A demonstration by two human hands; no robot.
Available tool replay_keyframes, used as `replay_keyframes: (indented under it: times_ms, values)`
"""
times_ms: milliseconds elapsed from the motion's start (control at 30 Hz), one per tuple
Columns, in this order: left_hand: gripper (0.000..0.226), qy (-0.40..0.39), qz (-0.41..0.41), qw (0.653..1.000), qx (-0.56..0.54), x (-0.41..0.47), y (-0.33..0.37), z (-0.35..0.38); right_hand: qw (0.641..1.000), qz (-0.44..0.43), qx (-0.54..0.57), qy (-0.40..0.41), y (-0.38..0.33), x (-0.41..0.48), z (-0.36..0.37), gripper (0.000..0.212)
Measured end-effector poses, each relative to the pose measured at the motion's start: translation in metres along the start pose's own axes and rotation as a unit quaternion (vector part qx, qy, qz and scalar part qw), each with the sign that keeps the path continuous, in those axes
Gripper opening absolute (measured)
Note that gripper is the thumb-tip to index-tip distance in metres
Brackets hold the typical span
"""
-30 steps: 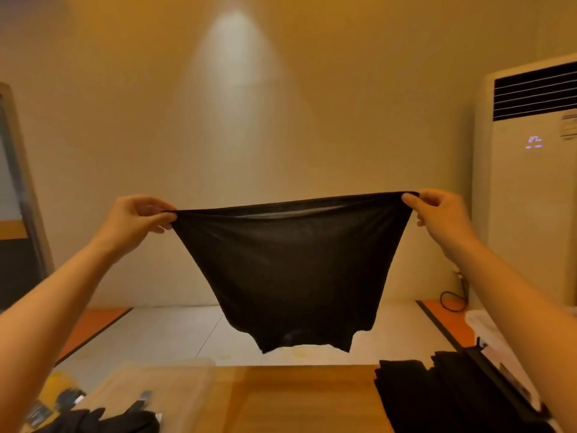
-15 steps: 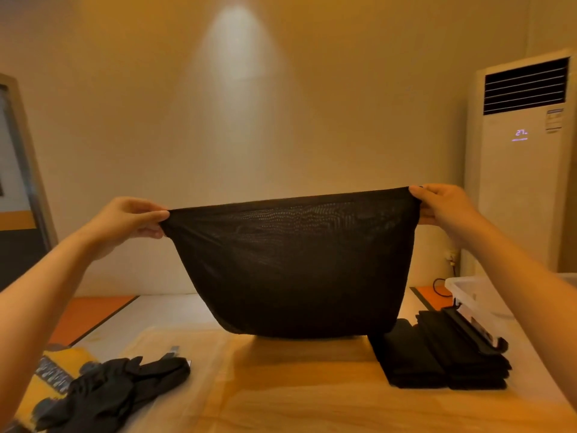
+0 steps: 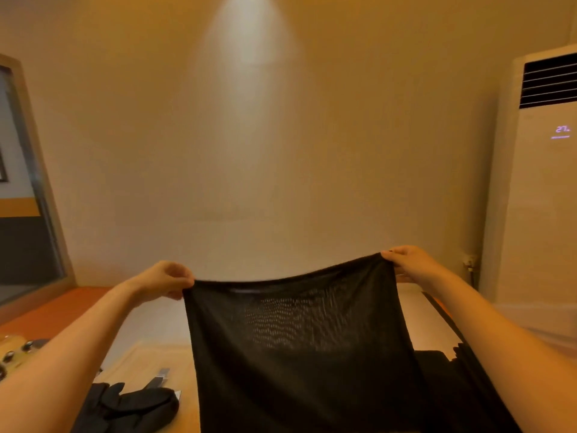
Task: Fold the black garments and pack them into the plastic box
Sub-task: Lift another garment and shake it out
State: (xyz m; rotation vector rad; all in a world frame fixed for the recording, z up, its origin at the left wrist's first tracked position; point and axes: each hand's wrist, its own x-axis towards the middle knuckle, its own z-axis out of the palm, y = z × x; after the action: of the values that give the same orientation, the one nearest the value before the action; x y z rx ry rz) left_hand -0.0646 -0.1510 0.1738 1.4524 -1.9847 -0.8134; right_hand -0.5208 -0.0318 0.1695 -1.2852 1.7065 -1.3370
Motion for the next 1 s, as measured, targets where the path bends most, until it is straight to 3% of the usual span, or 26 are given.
replay_keyframes:
  times_ms: [67,133,267,367,500,667,767,1000]
  values:
    - [0.011,0.139,0.07,0.986,-0.057,0.016,0.02,-0.006,0.996,-0.045,0.051,0.052,-0.019,0.02,0.005,0.023]
    - [0.011,0.28,0.147,0.938,-0.141,0.018,0.049,-0.021,0.976,-0.134,0.121,0.121,-0.05,0.03,0.004,0.021]
    - [0.022,0.389,0.248,0.86,-0.218,-0.003,0.091,-0.052,0.923,-0.258,0.208,0.196,-0.105,0.018,-0.001,0.021]
    - [0.019,0.404,0.293,0.846,-0.189,-0.025,0.1,-0.063,0.909,-0.289,0.224,0.201,-0.119,0.002,0.001,0.02]
    - [0.019,0.388,0.31,0.856,-0.142,-0.064,0.091,-0.067,0.914,-0.296,0.219,0.172,-0.112,-0.028,0.005,0.021]
    - [0.019,0.355,0.286,0.878,-0.146,-0.128,0.065,-0.045,0.925,-0.283,0.226,0.111,-0.078,-0.085,0.008,0.017]
    - [0.02,0.342,0.269,0.888,-0.148,-0.17,0.044,-0.022,0.936,-0.258,0.223,0.088,-0.048,-0.122,0.007,0.038]
    - [0.011,0.323,0.232,0.908,-0.129,-0.257,-0.023,0.055,0.947,-0.188,0.251,0.069,0.027,-0.206,0.012,0.034]
